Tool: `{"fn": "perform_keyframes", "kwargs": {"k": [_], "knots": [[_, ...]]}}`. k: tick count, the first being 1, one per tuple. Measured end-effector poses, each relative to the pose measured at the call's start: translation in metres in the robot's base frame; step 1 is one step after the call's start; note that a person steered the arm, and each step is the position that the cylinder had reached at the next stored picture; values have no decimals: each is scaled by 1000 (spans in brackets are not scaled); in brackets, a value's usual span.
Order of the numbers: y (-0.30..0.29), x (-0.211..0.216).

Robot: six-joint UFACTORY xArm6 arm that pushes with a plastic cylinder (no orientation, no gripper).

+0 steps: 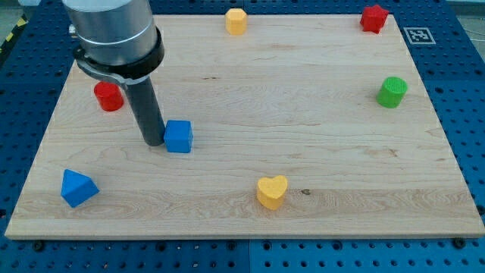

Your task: Place the blue cube towards the bottom right

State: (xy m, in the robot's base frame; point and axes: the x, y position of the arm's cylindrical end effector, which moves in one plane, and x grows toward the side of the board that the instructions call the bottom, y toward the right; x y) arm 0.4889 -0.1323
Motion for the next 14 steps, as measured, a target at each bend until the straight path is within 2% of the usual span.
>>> {"fn": "perform_keyframes", "kwargs": {"k": [3, 7, 10, 14], "knots": [[8, 16], [27, 15], [57, -35], [186, -25]]}}
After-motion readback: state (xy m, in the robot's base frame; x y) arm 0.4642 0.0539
